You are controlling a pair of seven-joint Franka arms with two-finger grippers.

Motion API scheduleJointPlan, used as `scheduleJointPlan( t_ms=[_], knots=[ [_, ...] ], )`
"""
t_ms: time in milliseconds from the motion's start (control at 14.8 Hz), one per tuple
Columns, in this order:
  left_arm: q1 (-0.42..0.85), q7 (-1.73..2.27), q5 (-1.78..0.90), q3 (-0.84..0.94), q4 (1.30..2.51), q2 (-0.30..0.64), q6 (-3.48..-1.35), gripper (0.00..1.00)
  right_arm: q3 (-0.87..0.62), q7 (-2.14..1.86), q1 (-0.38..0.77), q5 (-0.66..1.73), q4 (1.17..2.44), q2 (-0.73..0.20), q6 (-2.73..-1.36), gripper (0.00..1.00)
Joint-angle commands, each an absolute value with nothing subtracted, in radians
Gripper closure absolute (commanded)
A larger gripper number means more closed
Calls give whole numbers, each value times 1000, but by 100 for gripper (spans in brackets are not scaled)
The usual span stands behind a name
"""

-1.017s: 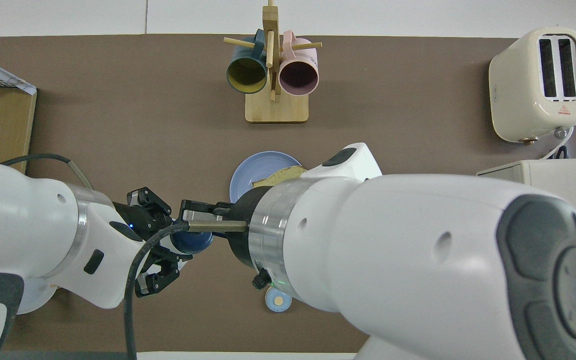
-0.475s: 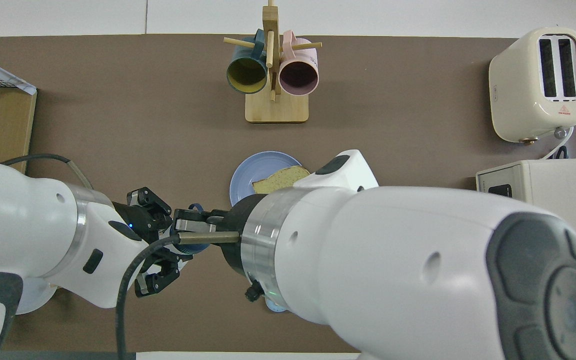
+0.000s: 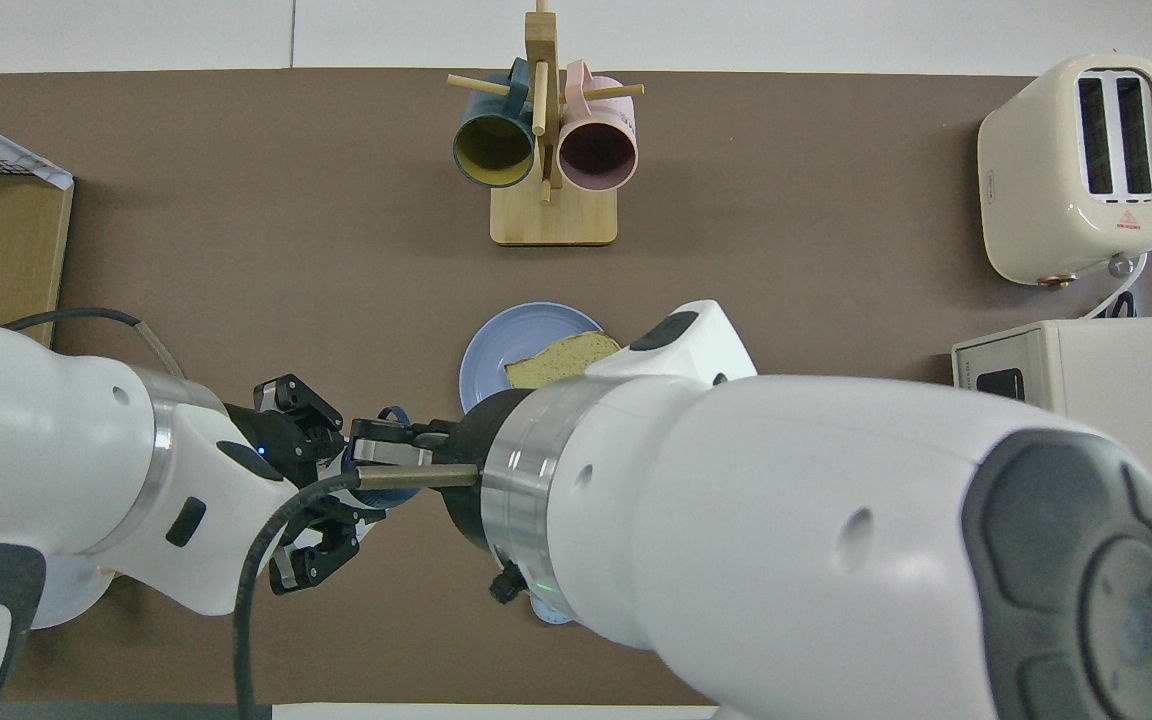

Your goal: Put bread on plate and add seasoning

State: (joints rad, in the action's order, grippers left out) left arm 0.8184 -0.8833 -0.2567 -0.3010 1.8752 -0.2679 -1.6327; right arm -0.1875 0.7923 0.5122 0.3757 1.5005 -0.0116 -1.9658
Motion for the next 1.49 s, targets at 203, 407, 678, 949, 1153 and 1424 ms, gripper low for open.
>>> scheduleJointPlan(
  t_ms=[203,407,678,949,1153,1424],
  knots=[
    [815,-868,-275,-307,1890,-299,-1621,100,-193,824,508,357,1526,9,-1971,100],
    [815,-864,-279,-307,1891,-299,-1621,100,-192,822,499,357,1516,5,-1971,100],
    [815,-864,-279,-307,1891,-299,-1621,100,-183,822,460,391,1511,-3,-1964,100],
    [815,-864,-279,-307,1891,-299,-1620,100,-183,822,434,439,1512,-3,-1962,100],
    [815,-862,-279,-308,1891,-299,-1618,100,-179,799,436,431,1523,2,-1973,100],
    [815,-862,-279,-308,1890,-299,-1618,100,-178,761,407,416,1531,8,-1957,0]
  ],
)
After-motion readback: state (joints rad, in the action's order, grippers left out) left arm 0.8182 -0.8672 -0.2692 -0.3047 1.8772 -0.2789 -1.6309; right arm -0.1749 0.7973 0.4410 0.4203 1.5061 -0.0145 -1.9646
